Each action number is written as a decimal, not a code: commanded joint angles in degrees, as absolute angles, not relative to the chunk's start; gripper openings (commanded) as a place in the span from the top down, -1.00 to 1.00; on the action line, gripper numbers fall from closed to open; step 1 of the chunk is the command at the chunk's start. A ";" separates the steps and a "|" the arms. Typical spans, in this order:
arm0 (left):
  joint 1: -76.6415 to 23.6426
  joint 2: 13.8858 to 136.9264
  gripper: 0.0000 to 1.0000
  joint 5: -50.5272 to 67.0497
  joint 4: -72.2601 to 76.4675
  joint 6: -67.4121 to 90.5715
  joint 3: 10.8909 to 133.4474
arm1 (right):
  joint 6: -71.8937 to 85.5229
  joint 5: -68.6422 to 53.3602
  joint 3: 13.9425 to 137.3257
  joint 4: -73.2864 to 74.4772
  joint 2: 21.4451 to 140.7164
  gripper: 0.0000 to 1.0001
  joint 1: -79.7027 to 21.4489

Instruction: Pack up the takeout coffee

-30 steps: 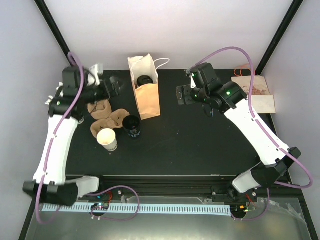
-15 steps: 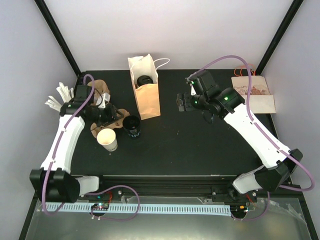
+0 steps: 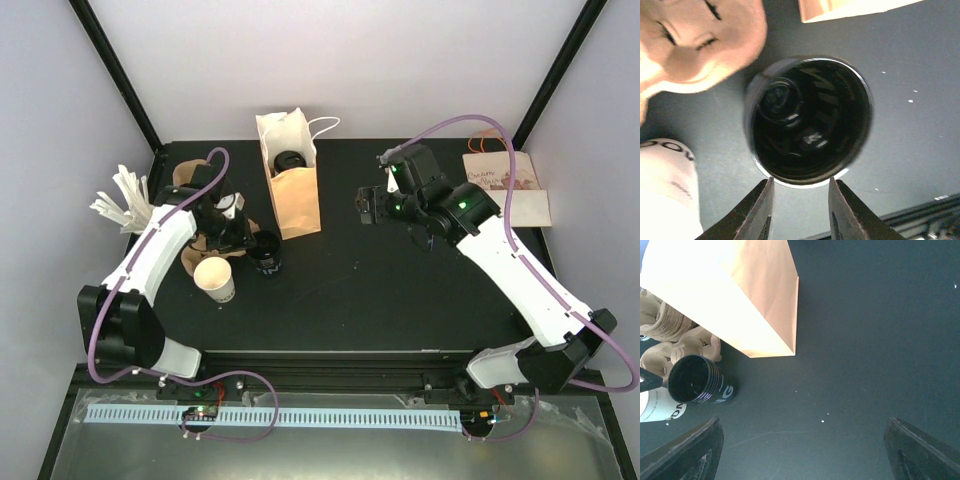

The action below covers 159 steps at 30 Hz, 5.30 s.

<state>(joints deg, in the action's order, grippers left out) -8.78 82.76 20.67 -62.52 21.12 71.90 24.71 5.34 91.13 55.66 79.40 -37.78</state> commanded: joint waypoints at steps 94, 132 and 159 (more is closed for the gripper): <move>-43.80 87.90 -0.54 33.81 -66.58 7.11 87.98 | 27.15 -5.79 63.41 63.75 70.47 -0.75 -31.30; -55.63 87.42 -0.97 34.25 -50.42 10.85 76.56 | 33.30 8.14 50.54 68.92 72.73 -0.80 -34.34; -50.70 87.59 -0.97 32.55 -52.87 8.79 78.87 | 29.55 4.04 54.98 67.66 89.55 -0.21 -34.65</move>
<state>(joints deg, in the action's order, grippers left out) -51.55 87.15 33.15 -51.46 10.04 76.05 29.93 6.00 51.72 68.29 88.75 -34.37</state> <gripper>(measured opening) 0.986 0.639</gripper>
